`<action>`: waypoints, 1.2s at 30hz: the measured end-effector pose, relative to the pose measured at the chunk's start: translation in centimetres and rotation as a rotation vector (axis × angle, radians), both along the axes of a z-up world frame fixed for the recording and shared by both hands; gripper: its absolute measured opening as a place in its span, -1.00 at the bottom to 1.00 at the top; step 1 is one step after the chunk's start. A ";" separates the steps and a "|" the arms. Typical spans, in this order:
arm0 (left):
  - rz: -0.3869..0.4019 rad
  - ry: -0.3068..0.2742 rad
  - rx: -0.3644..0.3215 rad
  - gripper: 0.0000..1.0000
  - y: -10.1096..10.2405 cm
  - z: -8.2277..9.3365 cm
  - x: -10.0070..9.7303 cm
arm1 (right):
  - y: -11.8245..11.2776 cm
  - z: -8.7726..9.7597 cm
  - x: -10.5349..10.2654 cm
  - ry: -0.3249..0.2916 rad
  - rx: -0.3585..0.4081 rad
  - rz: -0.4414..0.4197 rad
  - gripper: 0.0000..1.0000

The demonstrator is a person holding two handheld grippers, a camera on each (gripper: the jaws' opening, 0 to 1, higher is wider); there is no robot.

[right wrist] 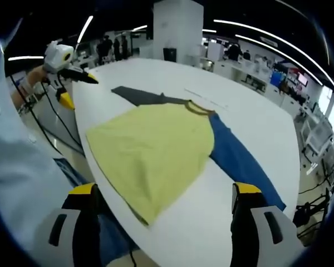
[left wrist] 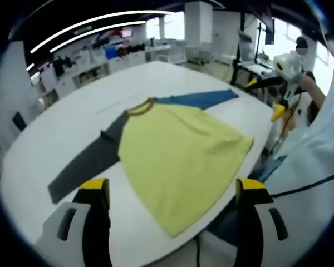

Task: Fold the garment on the visible template until the final outline fits inside the template.

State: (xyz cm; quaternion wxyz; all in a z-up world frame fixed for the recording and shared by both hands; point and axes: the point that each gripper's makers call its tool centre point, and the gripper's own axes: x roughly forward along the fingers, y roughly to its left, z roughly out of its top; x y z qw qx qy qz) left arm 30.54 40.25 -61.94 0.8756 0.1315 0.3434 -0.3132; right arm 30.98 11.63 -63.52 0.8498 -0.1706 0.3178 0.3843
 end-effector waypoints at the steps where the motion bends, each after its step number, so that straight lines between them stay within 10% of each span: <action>1: -0.002 0.001 0.000 0.85 0.0 0.0 0.0 | -0.1 0.1 0.0 -0.001 0.003 -0.001 0.99; 36: 0.047 0.017 0.010 0.98 0.0 -0.2 -0.1 | -3.9 -0.1 1.9 -0.012 0.016 -0.086 0.93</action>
